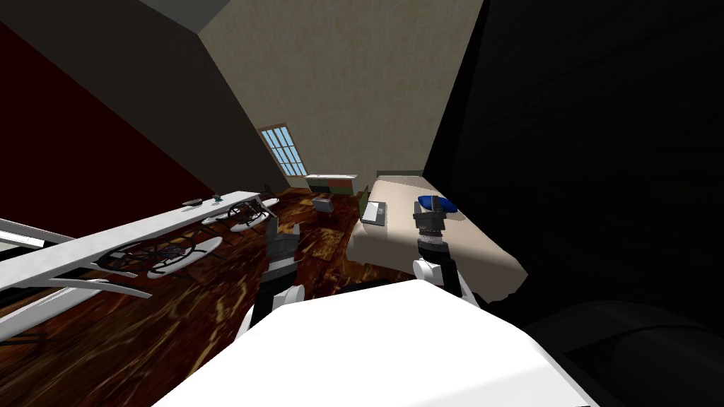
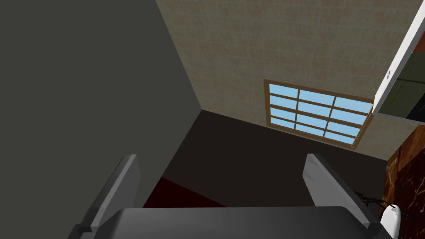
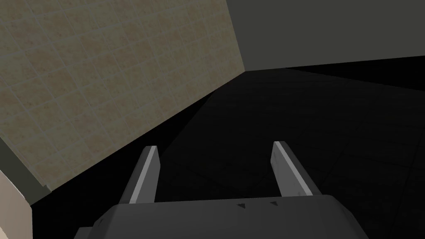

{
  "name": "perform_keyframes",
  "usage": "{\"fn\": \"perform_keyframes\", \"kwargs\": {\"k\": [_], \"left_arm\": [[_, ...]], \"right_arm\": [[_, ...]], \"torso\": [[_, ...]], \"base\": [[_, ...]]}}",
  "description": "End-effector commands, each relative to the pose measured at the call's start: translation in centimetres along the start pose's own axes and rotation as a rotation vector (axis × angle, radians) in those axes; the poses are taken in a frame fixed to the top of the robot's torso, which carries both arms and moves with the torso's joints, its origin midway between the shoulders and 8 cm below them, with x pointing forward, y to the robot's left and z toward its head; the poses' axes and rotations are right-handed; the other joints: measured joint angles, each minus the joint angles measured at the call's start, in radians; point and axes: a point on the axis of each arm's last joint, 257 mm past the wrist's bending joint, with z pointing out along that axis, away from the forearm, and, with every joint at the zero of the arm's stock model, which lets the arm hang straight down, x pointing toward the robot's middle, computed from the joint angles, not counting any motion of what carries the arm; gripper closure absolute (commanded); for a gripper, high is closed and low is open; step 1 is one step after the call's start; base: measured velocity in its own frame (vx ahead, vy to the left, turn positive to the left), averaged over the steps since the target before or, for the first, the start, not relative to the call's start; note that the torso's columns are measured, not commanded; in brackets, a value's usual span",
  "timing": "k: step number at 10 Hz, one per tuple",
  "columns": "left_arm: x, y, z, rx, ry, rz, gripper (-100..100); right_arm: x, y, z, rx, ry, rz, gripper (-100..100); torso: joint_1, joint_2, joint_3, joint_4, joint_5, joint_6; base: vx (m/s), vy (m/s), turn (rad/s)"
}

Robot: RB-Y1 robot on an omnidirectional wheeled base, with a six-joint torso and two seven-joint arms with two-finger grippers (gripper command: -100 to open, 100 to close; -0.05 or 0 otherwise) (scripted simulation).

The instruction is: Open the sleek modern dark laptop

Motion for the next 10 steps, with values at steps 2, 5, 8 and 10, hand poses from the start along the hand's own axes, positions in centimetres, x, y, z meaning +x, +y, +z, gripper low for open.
{"fn": "perform_keyframes", "kwargs": {"k": [2,5,8,10], "left_arm": [[0.00,0.00,0.00,0.000,0.000,0.000,0],[0.00,-0.01,0.00,0.000,0.000,0.000,0],[0.00,-0.02,0.00,0.000,0.000,0.000,0],[0.00,-0.02,0.00,0.000,0.000,0.000,0]], "right_arm": [[0.00,0.00,0.00,0.000,0.000,0.000,0],[0.00,0.01,0.00,0.000,0.000,0.000,0],[0.00,0.02,0.01,0.000,0.000,0.000,0],[0.30,-0.04,0.05,0.007,0.032,-0.033,-100]], "torso": [[0.000,0.104,-0.209,0.105,0.000,0.000],[0.000,0.322,-0.644,0.322,0.000,0.000],[0.000,0.544,-1.087,0.544,0.000,0.000],[0.000,0.691,-1.382,0.691,0.000,0.000]], "base": [[0.000,0.000,0.000],[0.000,0.000,0.000],[0.000,0.000,0.000],[-0.014,0.022,-0.001]]}}
